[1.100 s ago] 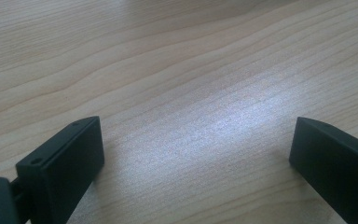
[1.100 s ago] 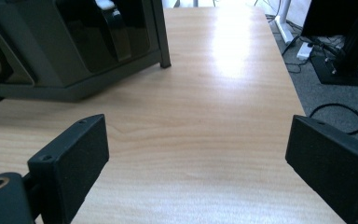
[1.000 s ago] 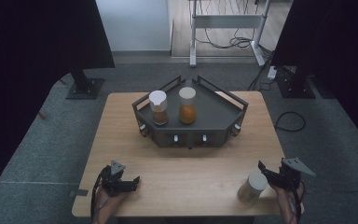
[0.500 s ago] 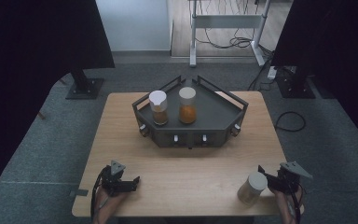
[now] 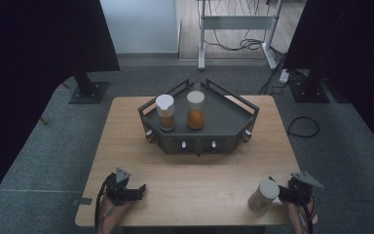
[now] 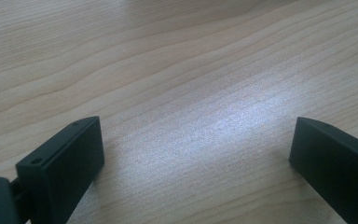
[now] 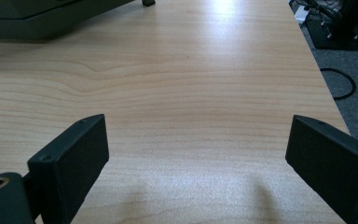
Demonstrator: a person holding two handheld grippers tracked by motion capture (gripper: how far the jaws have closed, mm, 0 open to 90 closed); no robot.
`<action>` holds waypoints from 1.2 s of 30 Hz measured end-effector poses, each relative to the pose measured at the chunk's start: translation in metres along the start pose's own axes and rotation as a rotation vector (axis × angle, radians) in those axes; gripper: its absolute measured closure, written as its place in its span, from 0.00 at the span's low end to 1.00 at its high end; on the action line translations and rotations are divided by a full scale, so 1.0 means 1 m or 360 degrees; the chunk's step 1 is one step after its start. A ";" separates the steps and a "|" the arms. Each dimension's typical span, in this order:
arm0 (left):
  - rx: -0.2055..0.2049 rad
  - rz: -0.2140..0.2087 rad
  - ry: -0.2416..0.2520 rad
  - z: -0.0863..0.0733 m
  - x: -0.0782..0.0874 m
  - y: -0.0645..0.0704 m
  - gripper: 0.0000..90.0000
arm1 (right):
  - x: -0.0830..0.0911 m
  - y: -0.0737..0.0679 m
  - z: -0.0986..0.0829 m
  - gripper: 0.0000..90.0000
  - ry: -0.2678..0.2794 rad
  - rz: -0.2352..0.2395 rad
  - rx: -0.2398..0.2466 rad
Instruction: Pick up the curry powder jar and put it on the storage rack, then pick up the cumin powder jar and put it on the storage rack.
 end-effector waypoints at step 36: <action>0.0001 0.0001 -0.0001 0.001 -0.001 0.000 0.03 | 0.035 0.010 0.014 0.00 0.0185 -0.0040 -0.0101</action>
Point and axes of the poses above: each handheld gripper's, and its own axes: x roughly backward along the jaws, z roughly out of its top, y roughly to its right, the point moved 10 cm from there along -x, roughly forward along the jaws, and after that the axes turned 10 degrees about x, right-handed, at the moved point
